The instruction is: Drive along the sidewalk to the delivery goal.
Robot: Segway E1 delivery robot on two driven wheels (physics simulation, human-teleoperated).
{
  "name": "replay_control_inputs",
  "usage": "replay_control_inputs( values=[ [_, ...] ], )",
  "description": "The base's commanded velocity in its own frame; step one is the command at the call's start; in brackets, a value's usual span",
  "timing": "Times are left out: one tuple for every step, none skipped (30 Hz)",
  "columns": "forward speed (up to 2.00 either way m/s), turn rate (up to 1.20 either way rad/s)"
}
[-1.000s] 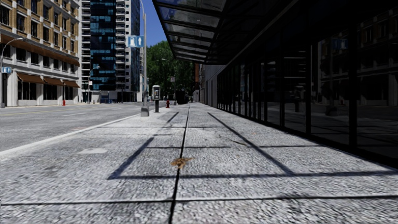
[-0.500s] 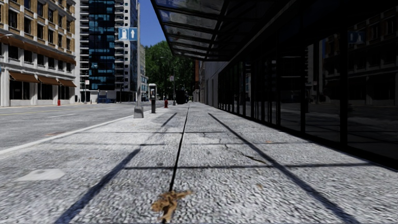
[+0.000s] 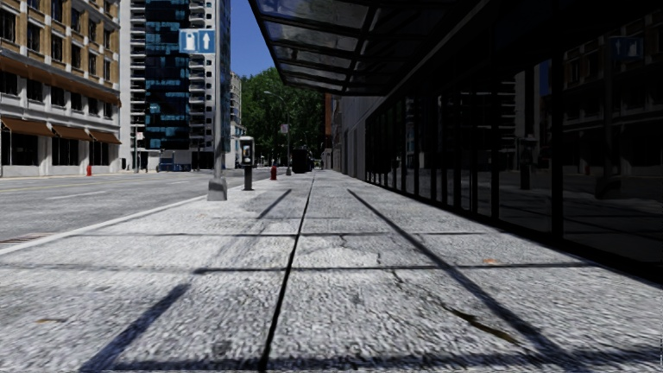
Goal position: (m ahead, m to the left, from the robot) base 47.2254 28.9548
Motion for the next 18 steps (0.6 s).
replay_control_inputs(
  values=[
    [2.00,0.00],
    [2.00,0.00],
    [2.00,0.00],
    [2.00,0.00],
    [2.00,0.00],
    [2.00,0.00],
    [2.00,0.00],
    [2.00,0.00],
    [2.00,0.00],
    [2.00,0.00],
    [2.00,0.00],
    [2.00,0.00],
    [2.00,0.00],
    [2.00,0.00],
    [2.00,0.00],
    [2.00,0.00],
    [2.00,0.00],
    [2.00,0.00]
  ],
)
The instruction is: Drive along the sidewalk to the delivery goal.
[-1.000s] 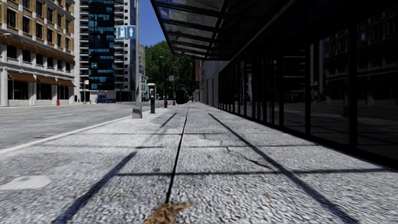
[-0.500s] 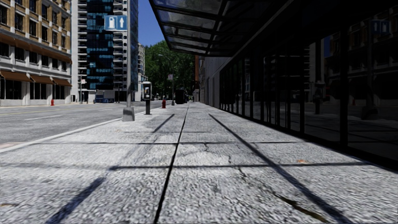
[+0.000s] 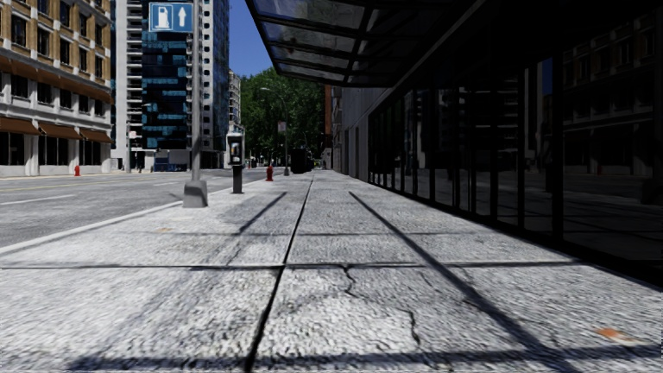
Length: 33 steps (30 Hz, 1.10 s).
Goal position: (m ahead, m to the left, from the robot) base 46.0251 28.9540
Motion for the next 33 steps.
replay_control_inputs(
  values=[
    [2.00,0.00],
    [2.00,0.00],
    [2.00,0.00],
    [2.00,0.00],
    [2.00,0.00],
    [2.00,0.00],
    [2.00,0.00],
    [2.00,0.00],
    [2.00,0.00],
    [2.00,0.00],
    [2.00,0.00],
    [2.00,0.00],
    [2.00,0.00],
    [2.00,0.00],
    [2.00,0.00],
    [2.00,0.00],
    [2.00,0.00],
    [2.00,0.00],
    [2.00,0.00],
    [2.00,0.00],
    [2.00,0.00],
    [2.00,0.00],
    [2.00,0.00],
    [2.00,0.00],
    [2.00,0.00],
    [2.00,0.00],
    [2.00,0.00],
    [2.00,0.00],
    [2.00,0.00],
    [2.00,0.00],
    [2.00,0.00],
    [2.00,0.00],
    [2.00,0.00]
  ],
)
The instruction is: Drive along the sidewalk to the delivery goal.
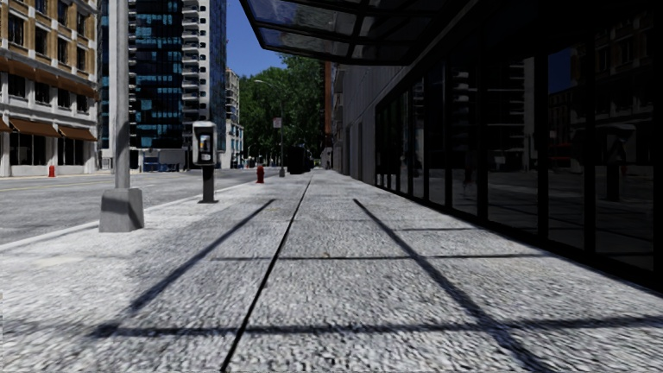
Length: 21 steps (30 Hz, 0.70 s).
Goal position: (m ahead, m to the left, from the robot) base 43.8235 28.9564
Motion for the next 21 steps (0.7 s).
replay_control_inputs(
  values=[
    [2.00,0.00],
    [2.00,0.00],
    [2.00,0.00],
    [2.00,0.00],
    [2.00,0.00],
    [2.00,0.00],
    [2.00,0.00],
    [2.00,0.00],
    [2.00,0.00],
    [2.00,0.00],
    [2.00,0.00],
    [2.00,0.00],
    [2.00,0.00],
    [2.00,0.00],
    [2.00,0.00],
    [2.00,0.00],
    [2.00,0.00],
    [2.00,0.00],
    [2.00,0.00],
    [2.00,0.00],
    [2.00,0.00]
  ],
)
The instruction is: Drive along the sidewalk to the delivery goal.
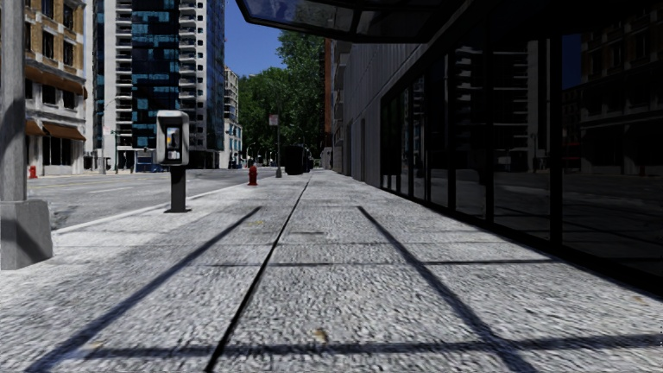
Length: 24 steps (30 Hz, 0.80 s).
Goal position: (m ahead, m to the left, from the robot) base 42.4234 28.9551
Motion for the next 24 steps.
replay_control_inputs(
  values=[
    [2.00,0.00],
    [2.00,0.00],
    [2.00,0.00],
    [2.00,0.00],
    [2.00,0.00],
    [2.00,0.00],
    [2.00,0.00],
    [2.00,0.00],
    [2.00,0.00],
    [2.00,0.00],
    [2.00,0.00],
    [2.00,0.00],
    [2.00,0.00],
    [2.00,0.00],
    [2.00,0.00],
    [2.00,0.00],
    [2.00,0.00],
    [2.00,0.00],
    [2.00,0.00],
    [2.00,0.00],
    [2.00,0.00],
    [2.00,0.00],
    [2.00,0.00],
    [2.00,0.00]
  ],
)
